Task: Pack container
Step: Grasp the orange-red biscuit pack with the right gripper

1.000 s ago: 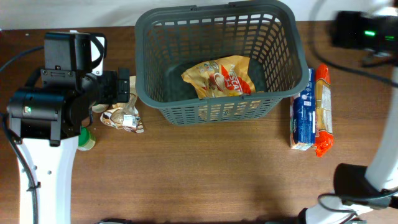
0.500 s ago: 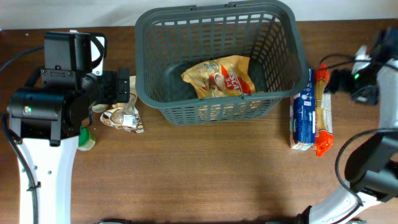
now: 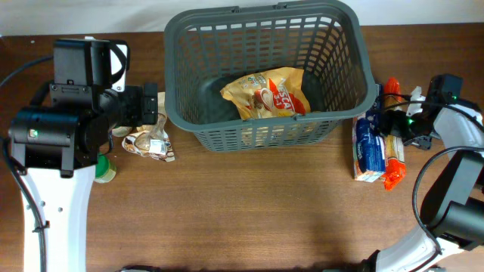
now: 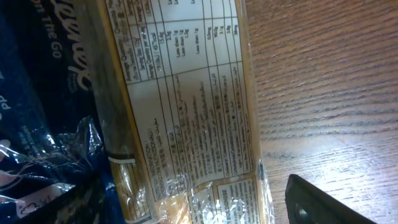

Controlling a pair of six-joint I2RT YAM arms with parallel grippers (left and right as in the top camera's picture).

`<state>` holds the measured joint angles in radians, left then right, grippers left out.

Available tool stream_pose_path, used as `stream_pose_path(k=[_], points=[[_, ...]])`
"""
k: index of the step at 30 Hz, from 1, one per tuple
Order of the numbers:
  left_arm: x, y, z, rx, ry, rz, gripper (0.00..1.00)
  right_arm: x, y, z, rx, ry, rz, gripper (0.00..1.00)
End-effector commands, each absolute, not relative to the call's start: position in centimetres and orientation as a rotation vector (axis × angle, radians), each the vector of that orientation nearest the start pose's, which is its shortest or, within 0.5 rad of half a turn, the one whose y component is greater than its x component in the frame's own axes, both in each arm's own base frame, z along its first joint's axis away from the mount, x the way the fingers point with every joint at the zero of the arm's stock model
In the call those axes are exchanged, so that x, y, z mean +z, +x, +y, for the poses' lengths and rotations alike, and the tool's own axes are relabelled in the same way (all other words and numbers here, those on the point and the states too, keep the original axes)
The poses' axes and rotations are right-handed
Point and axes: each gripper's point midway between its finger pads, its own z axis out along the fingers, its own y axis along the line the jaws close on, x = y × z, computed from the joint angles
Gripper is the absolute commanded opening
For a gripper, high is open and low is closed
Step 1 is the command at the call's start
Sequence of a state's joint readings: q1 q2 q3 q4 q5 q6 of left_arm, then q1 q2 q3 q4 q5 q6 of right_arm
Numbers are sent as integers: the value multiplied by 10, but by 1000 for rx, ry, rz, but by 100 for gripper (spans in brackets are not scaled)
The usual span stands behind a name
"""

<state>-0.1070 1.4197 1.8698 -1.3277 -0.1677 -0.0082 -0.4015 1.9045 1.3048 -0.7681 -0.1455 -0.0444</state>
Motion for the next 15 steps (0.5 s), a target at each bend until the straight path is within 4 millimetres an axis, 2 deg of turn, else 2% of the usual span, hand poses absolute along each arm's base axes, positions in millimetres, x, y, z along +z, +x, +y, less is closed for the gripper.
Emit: stream_pose_path(k=[1,2,4,6,8,10,15], points=[[345,332,-6,147,42,2447,99,26,362,-119,215,467,2899,85],[345,332,-6,148,41,2447,99,32,367,-114,255,434,2878,85],[345,332,-6,147,42,2447,99,61,382,-112,290,398,2800,85],[345,332,-6,148,41,2447,99,105,399,-120,242,389,2697,87],[345,332,-6,148,41,2447,99,122,404,-130,167,396,2661,91],[345,332,-6,148,41,2447,99,124,402,-143,63,417,2666,94],[345,332,-6,147,42,2447,99,107,401,-148,33,427,2700,94]])
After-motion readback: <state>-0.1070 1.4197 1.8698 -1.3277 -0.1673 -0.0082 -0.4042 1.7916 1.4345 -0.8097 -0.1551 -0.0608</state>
